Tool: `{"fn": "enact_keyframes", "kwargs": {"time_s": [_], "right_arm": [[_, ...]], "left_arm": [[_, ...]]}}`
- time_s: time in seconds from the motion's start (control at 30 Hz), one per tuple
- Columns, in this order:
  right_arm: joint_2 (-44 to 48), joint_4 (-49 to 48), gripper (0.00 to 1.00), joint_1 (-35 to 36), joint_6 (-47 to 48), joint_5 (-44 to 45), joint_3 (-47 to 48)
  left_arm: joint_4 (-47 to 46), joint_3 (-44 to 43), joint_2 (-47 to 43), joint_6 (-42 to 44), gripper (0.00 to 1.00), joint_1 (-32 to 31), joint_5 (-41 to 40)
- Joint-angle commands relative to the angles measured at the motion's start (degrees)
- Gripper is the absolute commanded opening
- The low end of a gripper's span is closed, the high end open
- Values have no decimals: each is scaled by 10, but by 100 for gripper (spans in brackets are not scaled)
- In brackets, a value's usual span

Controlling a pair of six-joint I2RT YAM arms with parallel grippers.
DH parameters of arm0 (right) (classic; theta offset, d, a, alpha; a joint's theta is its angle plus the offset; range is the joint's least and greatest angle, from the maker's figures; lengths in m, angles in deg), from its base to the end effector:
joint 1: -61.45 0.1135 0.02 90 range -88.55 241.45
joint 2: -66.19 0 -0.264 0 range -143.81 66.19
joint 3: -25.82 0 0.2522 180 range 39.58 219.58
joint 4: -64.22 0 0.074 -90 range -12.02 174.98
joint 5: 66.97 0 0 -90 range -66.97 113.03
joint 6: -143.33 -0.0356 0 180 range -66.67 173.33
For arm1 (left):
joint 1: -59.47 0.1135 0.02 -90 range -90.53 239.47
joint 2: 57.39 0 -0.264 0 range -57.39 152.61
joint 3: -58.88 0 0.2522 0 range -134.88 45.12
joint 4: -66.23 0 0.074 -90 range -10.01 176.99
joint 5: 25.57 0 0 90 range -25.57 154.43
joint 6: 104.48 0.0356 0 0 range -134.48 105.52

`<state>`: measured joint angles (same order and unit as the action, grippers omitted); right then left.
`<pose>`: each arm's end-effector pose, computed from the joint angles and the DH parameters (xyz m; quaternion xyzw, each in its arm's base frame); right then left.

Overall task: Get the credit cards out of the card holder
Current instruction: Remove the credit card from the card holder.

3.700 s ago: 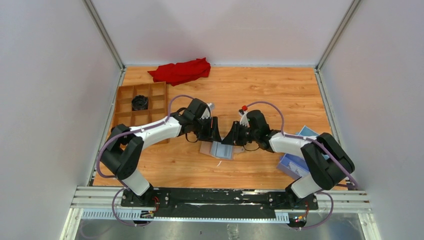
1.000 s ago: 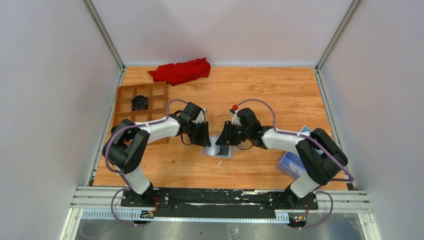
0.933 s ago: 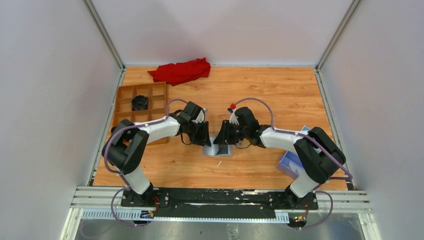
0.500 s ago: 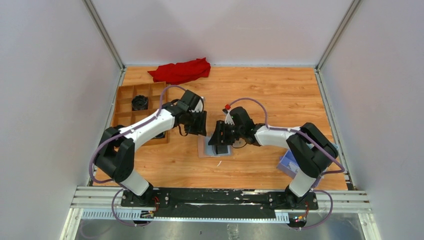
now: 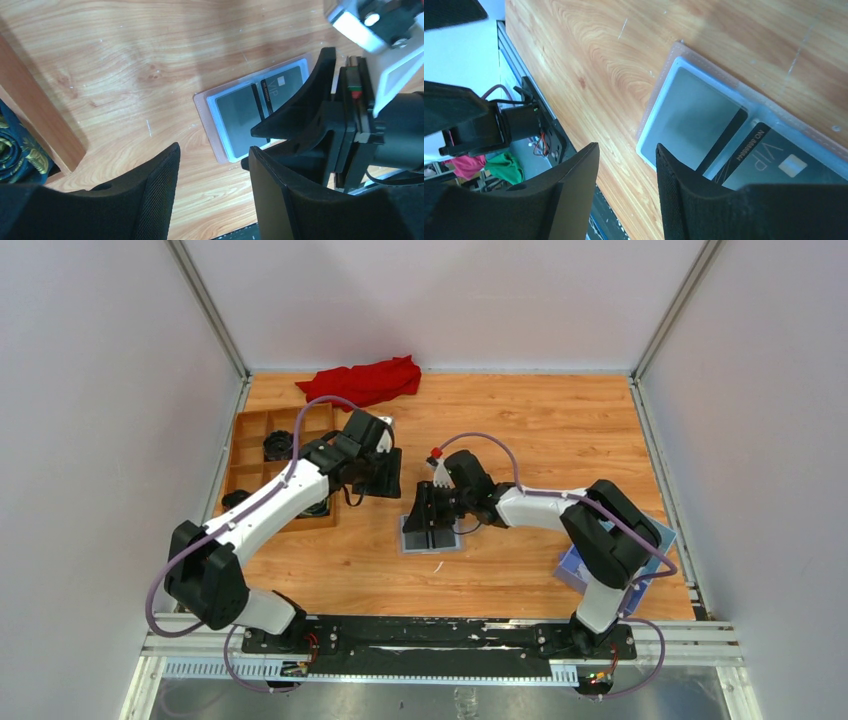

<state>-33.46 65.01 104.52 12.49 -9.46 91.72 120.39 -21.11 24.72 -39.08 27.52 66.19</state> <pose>0.2497 0.2596 0.1747 -0.1467 0.8471 0.4828 0.1667 0.2511 -0.1579 0.2745 0.0658 0.9547 -0.1503 0.2484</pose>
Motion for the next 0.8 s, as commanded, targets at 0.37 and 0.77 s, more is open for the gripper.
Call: {"fn": "enact_keyframes", "kwargs": {"time_s": [0.37,0.77], "right_arm": [[104,35,55,-24,29,65,-83],[69,15,46,-34,13,44,-89]], "left_arm": [[-84,57,-41,-21,66,3,109],[-254,183,-26,-90,73,3,174]]}}
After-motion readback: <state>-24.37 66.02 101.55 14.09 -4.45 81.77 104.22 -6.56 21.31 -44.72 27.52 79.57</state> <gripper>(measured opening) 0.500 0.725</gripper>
